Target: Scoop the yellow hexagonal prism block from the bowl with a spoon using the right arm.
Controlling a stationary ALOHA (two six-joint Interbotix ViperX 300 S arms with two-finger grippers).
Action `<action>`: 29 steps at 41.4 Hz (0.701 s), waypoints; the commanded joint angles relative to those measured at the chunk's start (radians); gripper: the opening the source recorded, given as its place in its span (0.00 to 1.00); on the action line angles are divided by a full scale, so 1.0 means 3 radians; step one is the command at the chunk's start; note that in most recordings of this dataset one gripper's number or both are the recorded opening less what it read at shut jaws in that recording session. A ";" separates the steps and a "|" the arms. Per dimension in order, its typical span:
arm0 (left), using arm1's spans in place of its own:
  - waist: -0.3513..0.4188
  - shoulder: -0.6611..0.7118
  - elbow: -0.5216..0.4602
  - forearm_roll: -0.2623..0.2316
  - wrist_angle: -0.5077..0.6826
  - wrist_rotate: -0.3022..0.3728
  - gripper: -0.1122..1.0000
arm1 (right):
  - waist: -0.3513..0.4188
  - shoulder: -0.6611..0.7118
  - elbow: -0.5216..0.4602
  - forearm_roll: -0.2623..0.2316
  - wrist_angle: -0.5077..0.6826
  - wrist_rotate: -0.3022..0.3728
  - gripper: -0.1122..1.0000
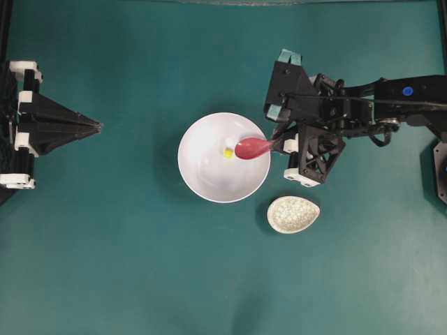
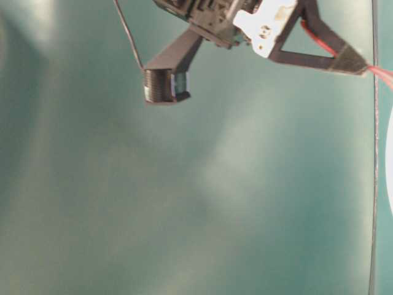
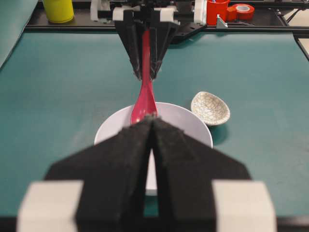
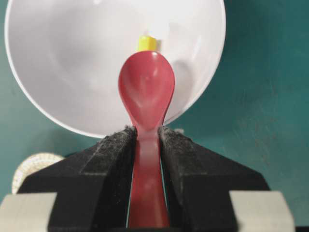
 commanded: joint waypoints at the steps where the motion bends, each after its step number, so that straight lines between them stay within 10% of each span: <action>1: 0.0005 0.0020 -0.0046 0.0005 -0.0031 0.0005 0.11 | -0.0005 0.0005 -0.0077 0.0010 -0.0015 0.0005 0.31; 29: 0.0005 0.0000 -0.0051 0.0005 -0.0031 0.0005 0.11 | -0.0005 0.0291 -0.0266 0.0020 0.0026 0.0000 0.31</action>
